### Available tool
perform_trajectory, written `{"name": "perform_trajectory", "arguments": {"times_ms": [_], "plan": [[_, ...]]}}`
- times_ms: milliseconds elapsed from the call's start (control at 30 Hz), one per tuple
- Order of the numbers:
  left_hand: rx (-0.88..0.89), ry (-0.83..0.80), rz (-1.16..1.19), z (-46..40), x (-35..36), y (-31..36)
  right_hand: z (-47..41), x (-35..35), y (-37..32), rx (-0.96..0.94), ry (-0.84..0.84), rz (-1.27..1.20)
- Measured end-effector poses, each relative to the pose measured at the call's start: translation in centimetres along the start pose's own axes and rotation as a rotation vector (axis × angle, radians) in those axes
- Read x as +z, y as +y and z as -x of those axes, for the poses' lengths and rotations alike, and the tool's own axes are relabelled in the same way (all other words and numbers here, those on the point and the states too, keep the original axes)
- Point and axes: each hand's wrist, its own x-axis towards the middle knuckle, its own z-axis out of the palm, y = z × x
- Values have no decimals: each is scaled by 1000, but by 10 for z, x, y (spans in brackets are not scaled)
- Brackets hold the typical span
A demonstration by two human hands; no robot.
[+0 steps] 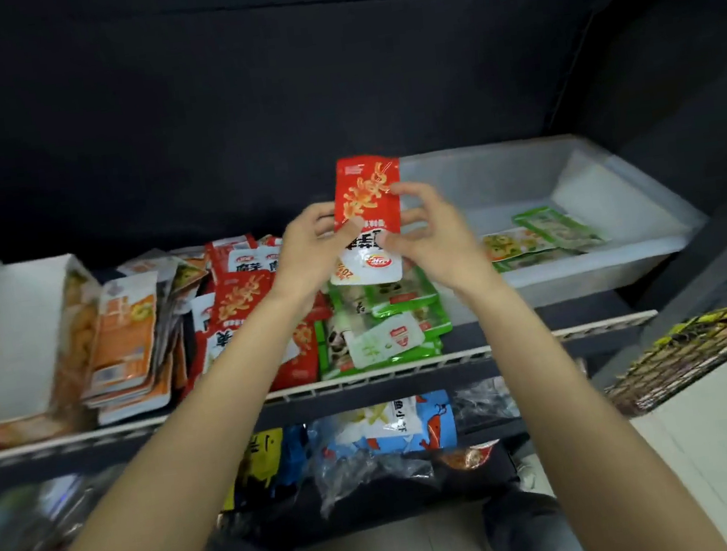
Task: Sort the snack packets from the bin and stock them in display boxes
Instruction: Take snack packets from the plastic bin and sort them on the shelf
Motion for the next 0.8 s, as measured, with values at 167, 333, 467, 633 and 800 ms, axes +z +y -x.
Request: {"name": "perform_trajectory", "arguments": {"times_ms": [167,333,467,633,800], "plan": [[106,54,-486,30,-65,-24,1,69,3,72,-131,-7],[68,56,-970,47,-111,-61,0,115,15,110,-246,188],[59,-31,-1022,53,-121,-67,17,132,23,44,-347,483],[107,-72,-1124,55,-119,-66,32,134,22,-88,-332,786],[257,-25,-1271,65,-113,-63,39,120,21,-194,-334,726]]}}
